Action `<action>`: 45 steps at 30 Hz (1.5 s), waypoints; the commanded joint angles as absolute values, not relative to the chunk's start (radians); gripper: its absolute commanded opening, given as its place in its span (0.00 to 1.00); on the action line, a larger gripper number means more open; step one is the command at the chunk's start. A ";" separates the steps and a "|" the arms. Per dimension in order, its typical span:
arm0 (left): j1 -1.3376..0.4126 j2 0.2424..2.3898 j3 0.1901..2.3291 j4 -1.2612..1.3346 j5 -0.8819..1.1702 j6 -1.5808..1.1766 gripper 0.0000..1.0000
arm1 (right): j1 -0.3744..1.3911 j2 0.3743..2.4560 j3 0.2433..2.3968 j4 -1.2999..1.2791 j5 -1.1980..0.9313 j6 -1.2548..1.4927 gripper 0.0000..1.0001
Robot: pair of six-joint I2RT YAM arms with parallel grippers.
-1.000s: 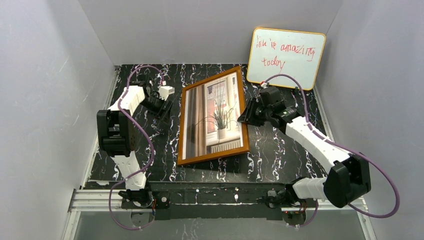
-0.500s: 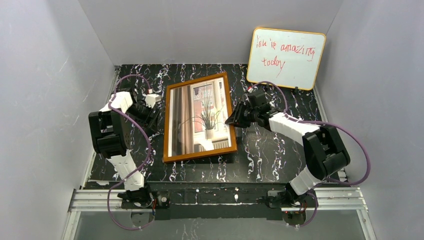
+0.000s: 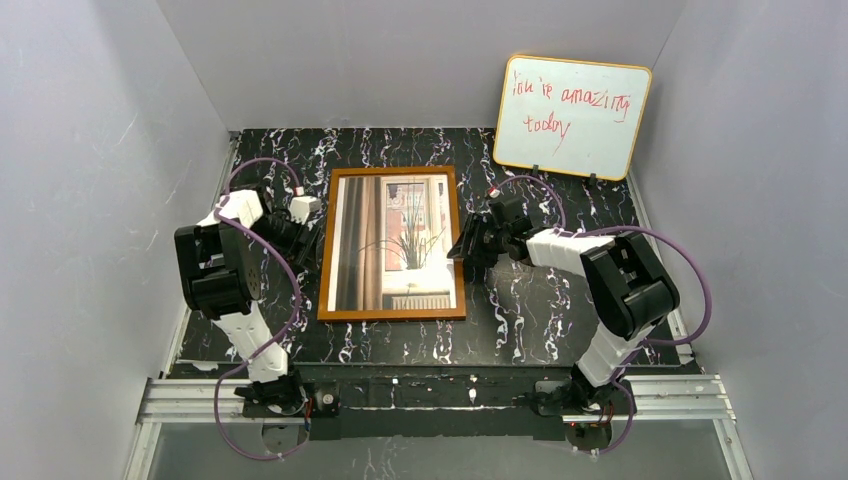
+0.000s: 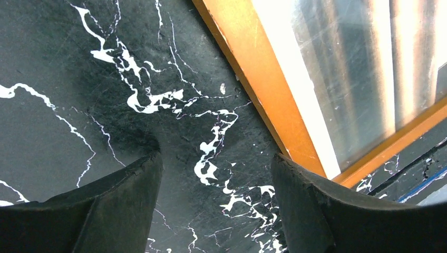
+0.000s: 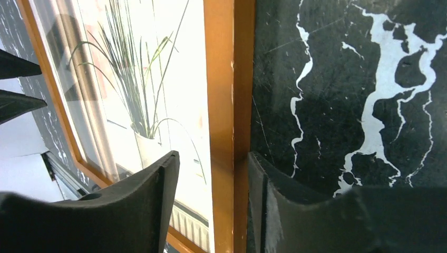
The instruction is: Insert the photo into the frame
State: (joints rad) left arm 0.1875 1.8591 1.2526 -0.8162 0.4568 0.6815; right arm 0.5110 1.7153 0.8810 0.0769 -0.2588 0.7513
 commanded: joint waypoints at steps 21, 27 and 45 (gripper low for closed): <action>0.278 1.533 0.768 0.174 0.652 0.175 0.98 | 0.466 1.345 0.825 -0.095 0.733 0.531 0.99; 0.278 1.512 0.495 0.668 0.635 -0.007 0.98 | 0.413 1.244 0.509 0.398 0.955 0.263 0.99; 0.271 1.723 0.312 1.324 0.524 -0.219 0.98 | 0.166 1.493 0.225 1.177 0.669 0.152 0.99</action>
State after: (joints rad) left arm 0.2783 1.6718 0.3607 1.0782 0.5510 -0.1375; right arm 0.1745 1.4437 0.2447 0.9752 0.7143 0.1692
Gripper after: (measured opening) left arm 0.981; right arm 0.985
